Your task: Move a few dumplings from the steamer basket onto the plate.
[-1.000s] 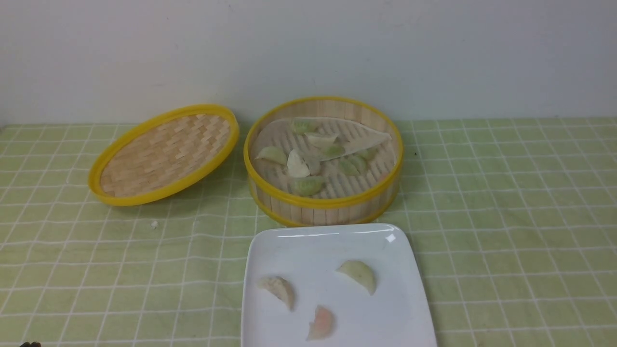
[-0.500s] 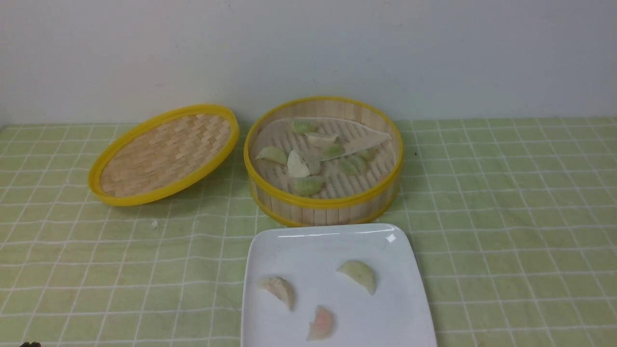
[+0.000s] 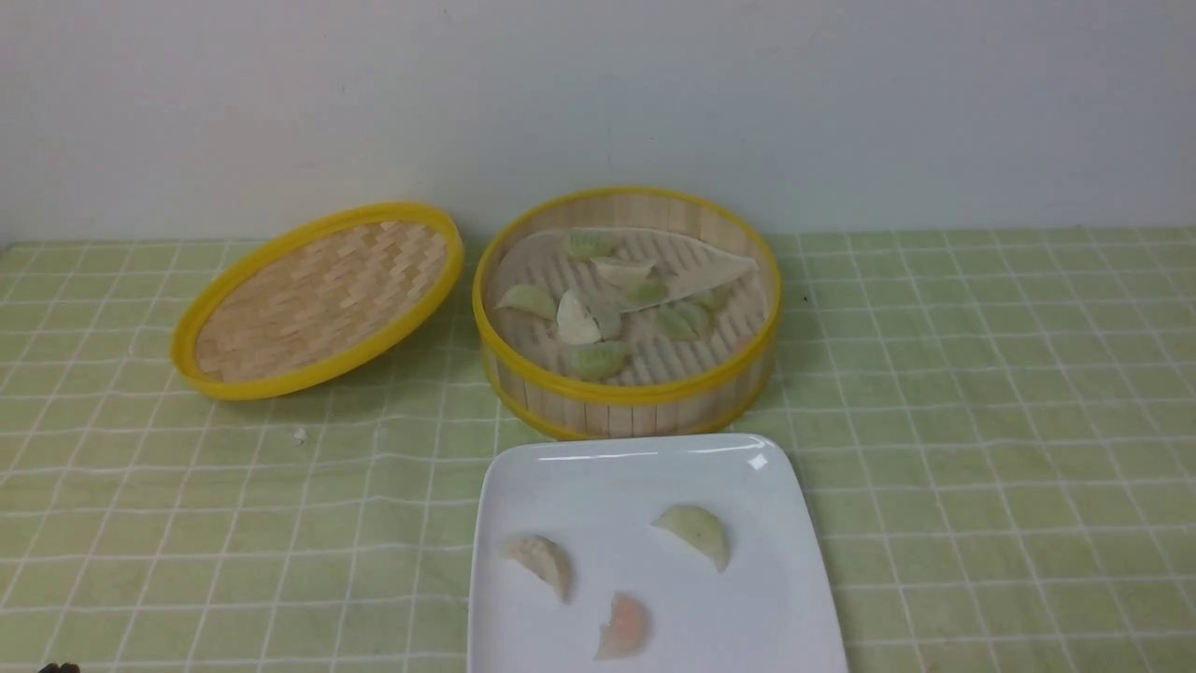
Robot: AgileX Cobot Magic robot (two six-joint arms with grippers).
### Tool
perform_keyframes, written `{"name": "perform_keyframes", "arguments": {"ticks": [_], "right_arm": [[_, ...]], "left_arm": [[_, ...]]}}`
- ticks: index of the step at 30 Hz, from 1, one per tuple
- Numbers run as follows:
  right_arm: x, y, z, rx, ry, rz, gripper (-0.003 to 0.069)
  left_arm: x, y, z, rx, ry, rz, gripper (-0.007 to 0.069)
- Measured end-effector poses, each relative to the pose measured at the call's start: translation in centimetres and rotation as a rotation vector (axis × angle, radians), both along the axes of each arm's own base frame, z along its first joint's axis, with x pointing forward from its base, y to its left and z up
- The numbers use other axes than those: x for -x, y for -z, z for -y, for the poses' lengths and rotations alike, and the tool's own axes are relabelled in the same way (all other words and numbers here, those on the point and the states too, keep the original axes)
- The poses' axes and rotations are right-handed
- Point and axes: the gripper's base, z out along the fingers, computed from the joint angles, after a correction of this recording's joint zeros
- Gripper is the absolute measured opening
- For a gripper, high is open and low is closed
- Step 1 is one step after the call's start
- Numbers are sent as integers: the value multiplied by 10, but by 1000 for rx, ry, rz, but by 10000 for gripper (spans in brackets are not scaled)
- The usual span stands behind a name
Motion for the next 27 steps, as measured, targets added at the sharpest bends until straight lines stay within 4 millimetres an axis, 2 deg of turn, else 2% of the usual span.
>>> {"name": "perform_keyframes", "arguments": {"ticks": [27], "right_arm": [[-1, -1, 1, -1, 24, 20, -14]], "left_arm": [[0, 0, 0, 0, 0, -1, -6]]}}
